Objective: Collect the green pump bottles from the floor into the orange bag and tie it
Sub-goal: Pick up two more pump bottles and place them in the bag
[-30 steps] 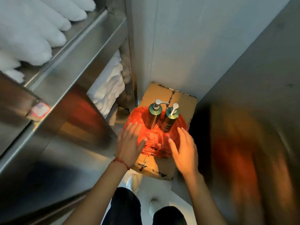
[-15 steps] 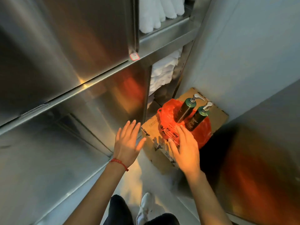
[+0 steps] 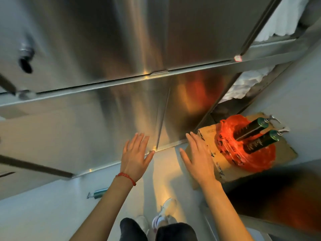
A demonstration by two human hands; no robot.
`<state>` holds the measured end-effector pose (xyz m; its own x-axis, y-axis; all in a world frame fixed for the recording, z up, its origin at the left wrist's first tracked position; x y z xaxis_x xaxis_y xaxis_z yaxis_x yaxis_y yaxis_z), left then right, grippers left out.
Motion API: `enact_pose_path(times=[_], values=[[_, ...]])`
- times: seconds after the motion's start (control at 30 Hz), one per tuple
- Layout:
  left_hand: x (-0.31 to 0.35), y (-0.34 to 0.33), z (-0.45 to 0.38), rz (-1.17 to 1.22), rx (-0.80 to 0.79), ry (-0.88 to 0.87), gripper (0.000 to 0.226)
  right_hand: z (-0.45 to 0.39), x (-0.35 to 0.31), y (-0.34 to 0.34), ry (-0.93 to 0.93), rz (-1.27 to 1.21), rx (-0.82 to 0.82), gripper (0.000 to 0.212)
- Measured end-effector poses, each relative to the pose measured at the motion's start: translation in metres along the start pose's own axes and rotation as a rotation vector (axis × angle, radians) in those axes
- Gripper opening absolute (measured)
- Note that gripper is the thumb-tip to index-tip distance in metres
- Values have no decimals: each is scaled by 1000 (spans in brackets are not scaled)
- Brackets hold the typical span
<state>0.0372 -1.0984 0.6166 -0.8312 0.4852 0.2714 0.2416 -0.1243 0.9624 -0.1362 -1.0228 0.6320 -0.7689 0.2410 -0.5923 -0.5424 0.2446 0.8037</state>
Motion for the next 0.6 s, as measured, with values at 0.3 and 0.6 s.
enact_pose_path(times=[0.3,0.6], values=[[-137,40,110,-49,55,419,69,8,-135,-97,335,-18,-277,50],[-224,38,276,-48,73,962,88,56,-240,-200,704,-40,-638,53]])
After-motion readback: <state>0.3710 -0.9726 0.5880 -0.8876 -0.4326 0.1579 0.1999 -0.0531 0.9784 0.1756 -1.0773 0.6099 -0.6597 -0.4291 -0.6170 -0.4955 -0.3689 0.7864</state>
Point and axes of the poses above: each hand's wrist, its own z-axis away from the middle knuckle, its own y-axis out of the back of the hand, x = y × z, the point moved 10 cm from there along -z, towards the middle knuckle, and after that the axes turned 11 degrees about -z, right-handed, at the moved point
